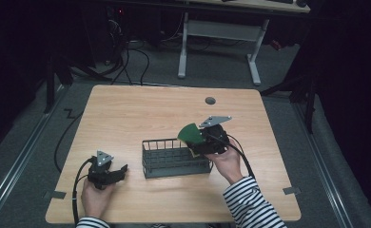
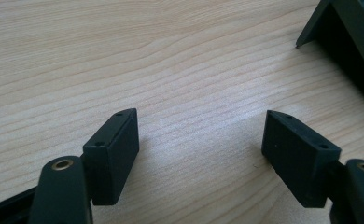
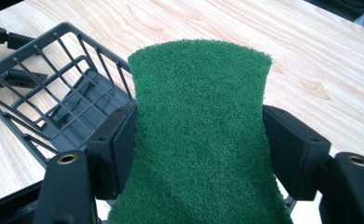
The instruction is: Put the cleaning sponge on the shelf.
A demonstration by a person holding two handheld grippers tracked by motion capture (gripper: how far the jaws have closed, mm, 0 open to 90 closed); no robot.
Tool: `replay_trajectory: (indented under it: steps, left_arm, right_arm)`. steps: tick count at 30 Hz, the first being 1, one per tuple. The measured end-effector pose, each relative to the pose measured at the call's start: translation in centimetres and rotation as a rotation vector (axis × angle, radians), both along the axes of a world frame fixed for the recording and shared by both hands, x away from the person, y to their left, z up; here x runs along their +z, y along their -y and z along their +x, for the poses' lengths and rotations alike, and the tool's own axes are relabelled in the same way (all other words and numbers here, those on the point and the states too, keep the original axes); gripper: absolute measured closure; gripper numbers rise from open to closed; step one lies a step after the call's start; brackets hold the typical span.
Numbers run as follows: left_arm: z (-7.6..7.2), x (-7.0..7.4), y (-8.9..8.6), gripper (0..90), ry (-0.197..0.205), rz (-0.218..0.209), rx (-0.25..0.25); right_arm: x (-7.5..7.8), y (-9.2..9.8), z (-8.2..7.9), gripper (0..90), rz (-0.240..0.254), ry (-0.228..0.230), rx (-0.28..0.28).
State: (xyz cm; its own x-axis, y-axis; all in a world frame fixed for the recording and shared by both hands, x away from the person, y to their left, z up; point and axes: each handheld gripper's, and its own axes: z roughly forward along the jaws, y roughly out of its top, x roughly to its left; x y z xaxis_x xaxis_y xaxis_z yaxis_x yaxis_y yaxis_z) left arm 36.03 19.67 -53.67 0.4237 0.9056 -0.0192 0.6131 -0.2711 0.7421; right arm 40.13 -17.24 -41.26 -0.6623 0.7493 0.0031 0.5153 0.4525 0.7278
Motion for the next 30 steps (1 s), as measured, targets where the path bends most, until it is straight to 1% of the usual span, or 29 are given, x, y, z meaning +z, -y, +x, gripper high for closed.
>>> replay_trajectory:
  steps: [6,10,13,22,30]
  left_arm:
    - [0.0,0.0,0.0,28.1,0.0,0.0,0.0]
    - [0.0,0.0,0.0,28.1,-0.001,0.0,-0.001]
    - [0.0,0.0,0.0,28.1,0.0,0.0,0.001]
    - [0.0,0.0,0.0,28.1,-0.001,-0.001,-0.001]
    - [0.0,0.0,0.0,28.1,-0.002,-0.001,-0.001]
  right_arm:
    - [-0.4,-0.3,-0.1,30.8,-0.015,-0.001,0.005]
    - [-1.1,-0.2,0.0,30.7,-0.012,-0.018,0.006]
    - [-1.0,-0.2,0.0,30.6,-0.012,-0.016,0.01]
    - [-1.3,-0.6,-0.3,30.4,-0.066,-0.004,0.012]
    - [-1.4,-0.6,-0.5,30.4,-0.065,-0.008,0.006]
